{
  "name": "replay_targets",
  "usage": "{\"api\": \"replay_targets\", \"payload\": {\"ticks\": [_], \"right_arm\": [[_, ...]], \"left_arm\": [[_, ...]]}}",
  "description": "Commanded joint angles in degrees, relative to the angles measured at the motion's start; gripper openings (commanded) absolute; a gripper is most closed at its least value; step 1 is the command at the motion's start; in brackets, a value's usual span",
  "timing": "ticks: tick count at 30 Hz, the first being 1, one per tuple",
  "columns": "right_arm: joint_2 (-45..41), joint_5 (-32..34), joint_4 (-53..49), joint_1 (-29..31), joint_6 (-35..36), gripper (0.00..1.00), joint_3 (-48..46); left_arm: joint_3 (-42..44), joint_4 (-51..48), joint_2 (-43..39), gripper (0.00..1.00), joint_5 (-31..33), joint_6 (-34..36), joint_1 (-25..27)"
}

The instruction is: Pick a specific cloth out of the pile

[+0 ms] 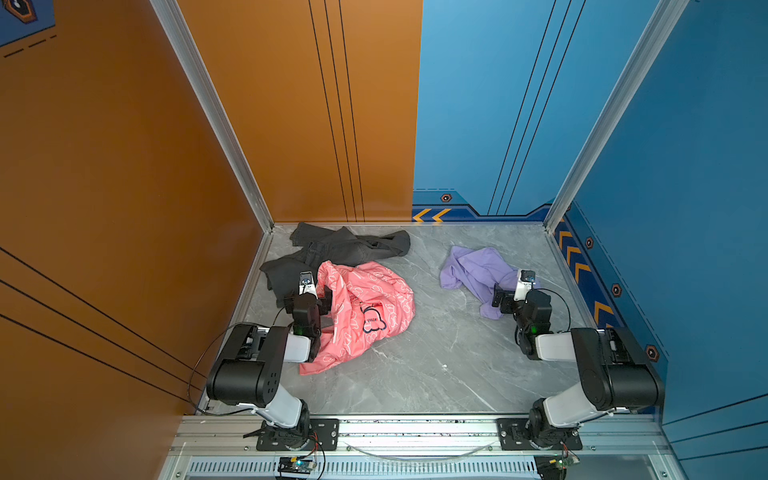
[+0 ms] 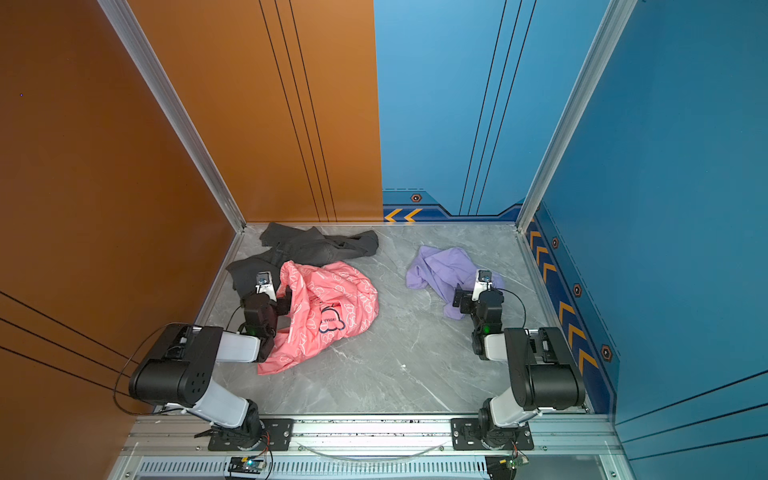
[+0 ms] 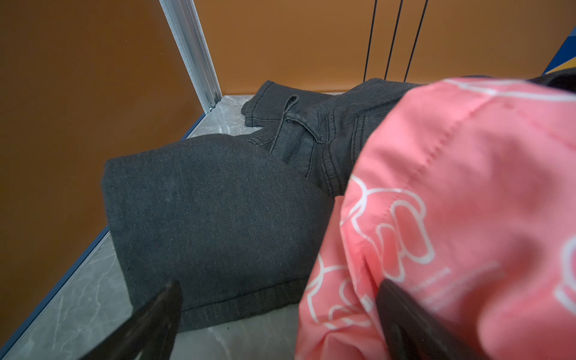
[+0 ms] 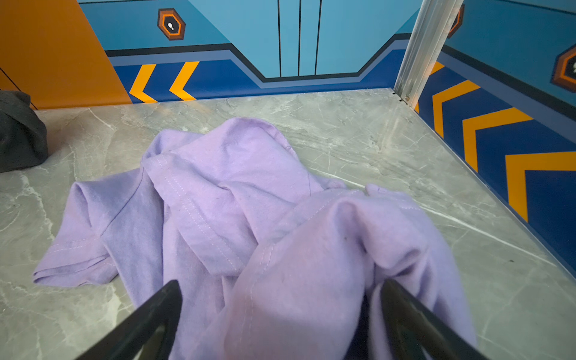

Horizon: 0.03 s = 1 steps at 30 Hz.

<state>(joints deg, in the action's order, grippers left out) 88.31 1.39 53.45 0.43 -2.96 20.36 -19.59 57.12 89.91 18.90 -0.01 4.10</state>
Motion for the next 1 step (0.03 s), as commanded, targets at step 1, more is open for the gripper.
{"api": "replay_targets", "payload": {"ticks": [1], "right_arm": [[0.38, 0.47, -1.15, -0.17, -0.53, 1.00, 1.03]], "left_arm": [[-0.79, -0.71, 0.05, 0.98, 0.76, -0.11, 0.17]]}}
